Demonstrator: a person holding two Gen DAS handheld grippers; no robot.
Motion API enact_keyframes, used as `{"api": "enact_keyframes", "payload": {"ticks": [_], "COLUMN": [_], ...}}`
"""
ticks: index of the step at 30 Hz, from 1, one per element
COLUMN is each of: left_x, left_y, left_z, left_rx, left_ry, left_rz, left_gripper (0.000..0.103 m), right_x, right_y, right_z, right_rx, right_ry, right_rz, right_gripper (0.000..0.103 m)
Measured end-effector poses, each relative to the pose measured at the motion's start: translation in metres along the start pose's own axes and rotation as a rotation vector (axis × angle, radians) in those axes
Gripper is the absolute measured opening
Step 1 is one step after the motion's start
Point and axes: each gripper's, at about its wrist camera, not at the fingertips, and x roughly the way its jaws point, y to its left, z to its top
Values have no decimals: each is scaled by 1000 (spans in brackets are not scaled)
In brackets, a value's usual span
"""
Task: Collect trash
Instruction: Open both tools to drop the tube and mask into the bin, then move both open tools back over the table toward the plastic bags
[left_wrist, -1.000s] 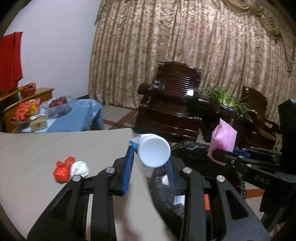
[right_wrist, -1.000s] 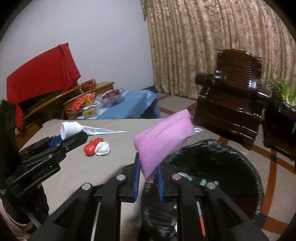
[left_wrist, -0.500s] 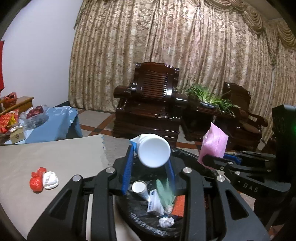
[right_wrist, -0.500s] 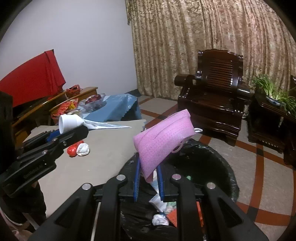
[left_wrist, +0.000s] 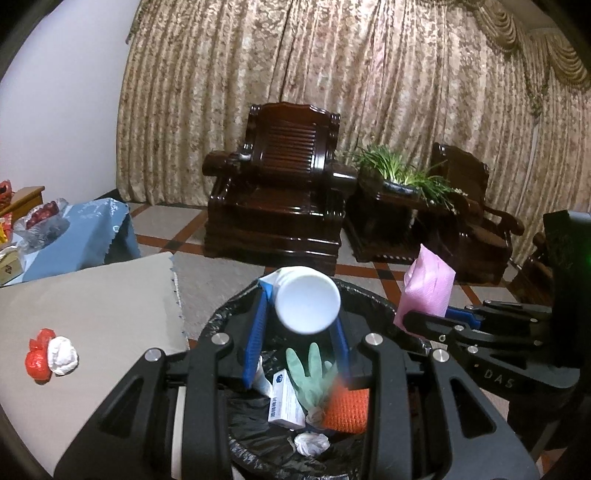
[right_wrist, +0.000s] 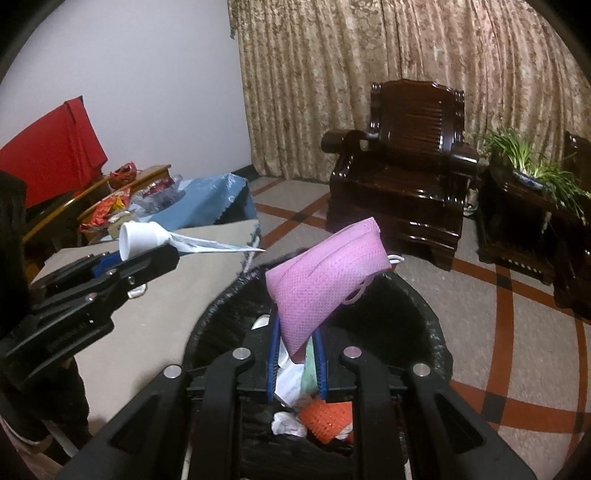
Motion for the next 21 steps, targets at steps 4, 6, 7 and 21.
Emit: {"api": "enact_keyframes", "payload": {"ticks": [4,6,7,21], "left_x": [13,20,21,1], "left_y": [1,2,2,30], "left_z": [-4,-6,-6,-7], "left_rx": [-2,-5,-11,-45], "left_ry": [26,45,49,30], "left_rz": [-10,-13,-17,51], "left_gripper": [32,33,36,84], "right_x": [11,17,19,12], "right_y": [-7,-10,-12,-7], "right_z": [-5,-6,-9,-15], "right_rx": [0,5,7,8], "right_ry": [25,43,48,50], "right_rz": [-11,-21,-25,-76], "right_gripper": [25,42,44,96]}}
